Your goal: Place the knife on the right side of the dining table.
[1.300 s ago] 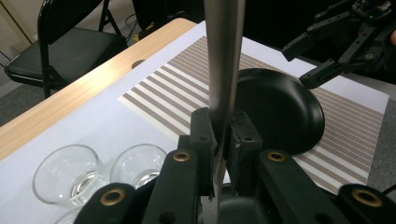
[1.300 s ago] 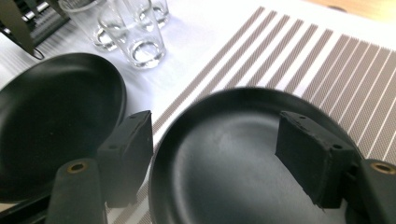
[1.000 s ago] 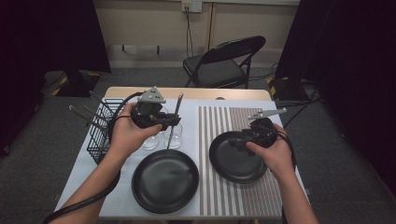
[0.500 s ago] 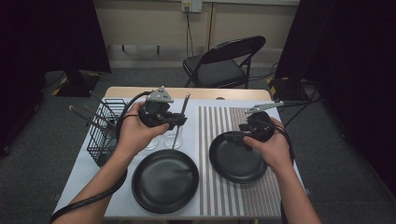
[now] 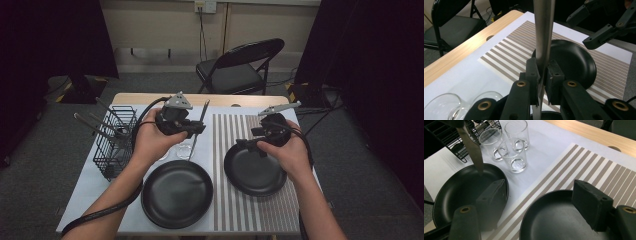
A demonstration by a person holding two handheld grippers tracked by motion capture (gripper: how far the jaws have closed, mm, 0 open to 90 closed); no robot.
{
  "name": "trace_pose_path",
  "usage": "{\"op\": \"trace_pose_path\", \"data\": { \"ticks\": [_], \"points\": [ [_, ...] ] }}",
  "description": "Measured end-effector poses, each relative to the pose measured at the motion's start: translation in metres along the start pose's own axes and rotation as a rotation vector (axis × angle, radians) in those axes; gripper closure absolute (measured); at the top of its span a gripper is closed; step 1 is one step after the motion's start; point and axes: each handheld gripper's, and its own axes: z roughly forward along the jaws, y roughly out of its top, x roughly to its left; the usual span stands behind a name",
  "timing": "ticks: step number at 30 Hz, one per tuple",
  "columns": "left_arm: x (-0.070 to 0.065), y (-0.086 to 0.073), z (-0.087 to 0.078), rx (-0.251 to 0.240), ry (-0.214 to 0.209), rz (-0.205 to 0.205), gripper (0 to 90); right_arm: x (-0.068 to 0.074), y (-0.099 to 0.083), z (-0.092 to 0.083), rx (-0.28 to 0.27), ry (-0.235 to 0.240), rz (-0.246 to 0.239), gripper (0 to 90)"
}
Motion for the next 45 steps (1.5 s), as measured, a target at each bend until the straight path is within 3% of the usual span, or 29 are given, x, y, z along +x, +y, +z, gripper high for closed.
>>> {"op": "trace_pose_path", "data": {
  "ticks": [15,29,34,45],
  "points": [
    [-0.007,0.008,0.012,0.013,0.004,0.023,82.2,0.012,0.019,-0.009,-0.020,-0.001,-0.040,26.9],
    [-0.014,0.011,0.025,0.013,-0.004,0.013,82.2,0.023,0.029,-0.010,-0.032,0.013,-0.061,27.2],
    [-0.021,0.015,0.029,0.016,-0.023,0.029,82.2,0.027,0.034,-0.009,-0.043,0.021,-0.073,28.2],
    [-0.029,0.013,0.040,0.016,-0.057,0.033,82.2,0.030,0.045,-0.009,-0.058,0.030,-0.052,31.3]
  ]
}}
